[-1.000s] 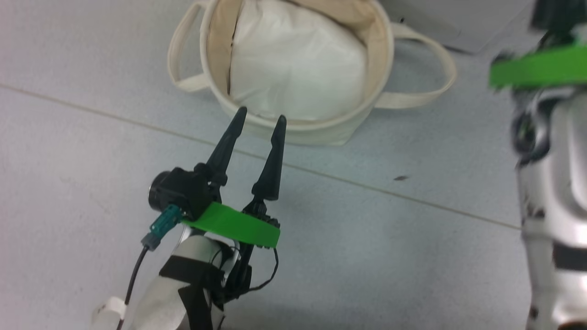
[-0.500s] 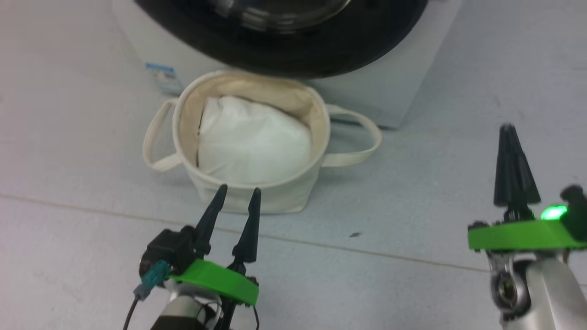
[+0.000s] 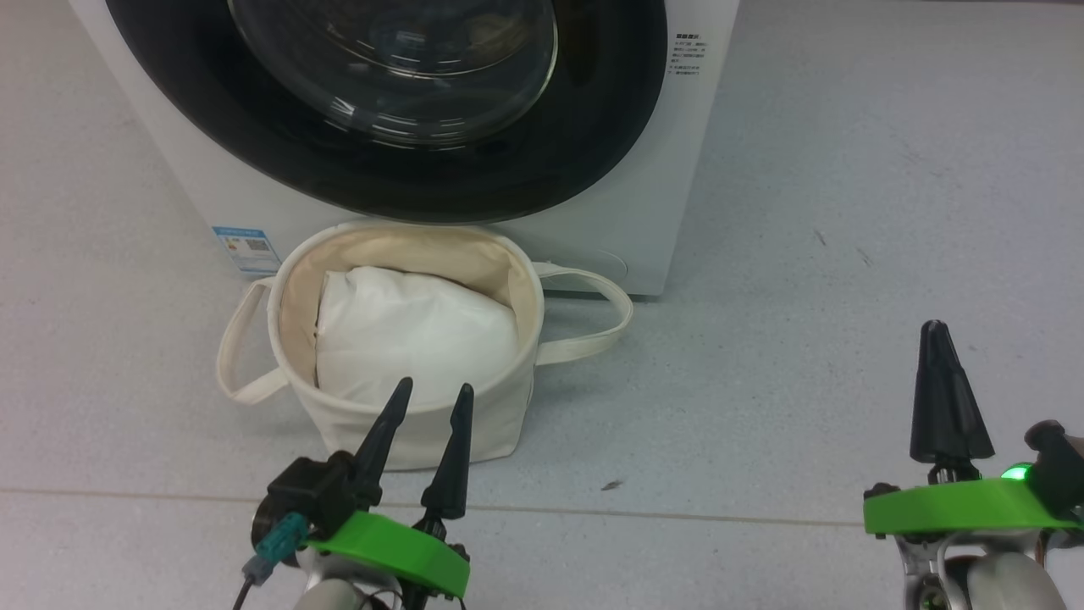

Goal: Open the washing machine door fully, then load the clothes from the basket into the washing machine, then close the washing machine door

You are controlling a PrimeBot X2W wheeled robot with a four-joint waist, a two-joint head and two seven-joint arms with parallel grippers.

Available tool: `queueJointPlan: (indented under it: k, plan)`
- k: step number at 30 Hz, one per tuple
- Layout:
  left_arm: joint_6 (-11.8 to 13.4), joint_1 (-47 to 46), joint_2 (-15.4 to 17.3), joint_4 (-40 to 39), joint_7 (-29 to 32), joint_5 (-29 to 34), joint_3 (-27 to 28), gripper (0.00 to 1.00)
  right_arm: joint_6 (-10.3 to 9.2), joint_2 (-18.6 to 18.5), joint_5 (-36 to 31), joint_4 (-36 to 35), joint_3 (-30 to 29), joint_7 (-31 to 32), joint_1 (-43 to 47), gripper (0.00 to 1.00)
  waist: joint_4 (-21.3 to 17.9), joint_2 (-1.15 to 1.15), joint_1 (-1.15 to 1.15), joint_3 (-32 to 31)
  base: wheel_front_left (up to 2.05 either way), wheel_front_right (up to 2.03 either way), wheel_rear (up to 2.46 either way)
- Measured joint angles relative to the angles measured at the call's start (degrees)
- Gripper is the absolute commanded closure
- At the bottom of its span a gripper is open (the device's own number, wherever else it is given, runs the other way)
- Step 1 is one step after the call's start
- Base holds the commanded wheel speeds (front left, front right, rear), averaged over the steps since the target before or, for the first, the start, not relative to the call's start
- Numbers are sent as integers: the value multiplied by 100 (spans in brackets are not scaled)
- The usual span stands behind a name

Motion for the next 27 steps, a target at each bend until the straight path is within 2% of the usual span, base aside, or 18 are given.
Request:
queueJointPlan:
  k: [1, 2, 3, 12, 21, 27]
  plan:
    - [-1, 1, 1, 0, 0, 1, 1, 0, 0, 12, -65, -25, 10, 0, 0, 79, -4, 0, 0, -17, 0, 0, 0]
    - [-1, 1, 1, 0, 0, 1, 1, 0, 0, 12, -65, -25, 10, 0, 0, 15, -4, 0, 0, -17, 0, 0, 0]
    - [-1, 2, 1, 0, 0, 0, 0, 0, 0, 24, -87, -40, 10, 0, 0, 0, 0, 0, 0, -21, 0, 0, 0]
    - [1, 26, 2, -7, 0, 113, 5, 0, 0, 71, -162, -78, 24, 0, 4, 0, 107, 0, 0, -92, 0, 0, 0]
    - [-44, 132, 5, -108, 0, 345, -33, 0, 0, 46, 75, -43, 178, 0, 132, 0, 139, 0, 0, -148, 0, 0, 0]
    - [-32, 138, 7, -259, 0, 422, -8, 0, 0, 55, 92, 214, -54, 0, 166, 0, 112, 0, 1, -138, 0, 0, 0]
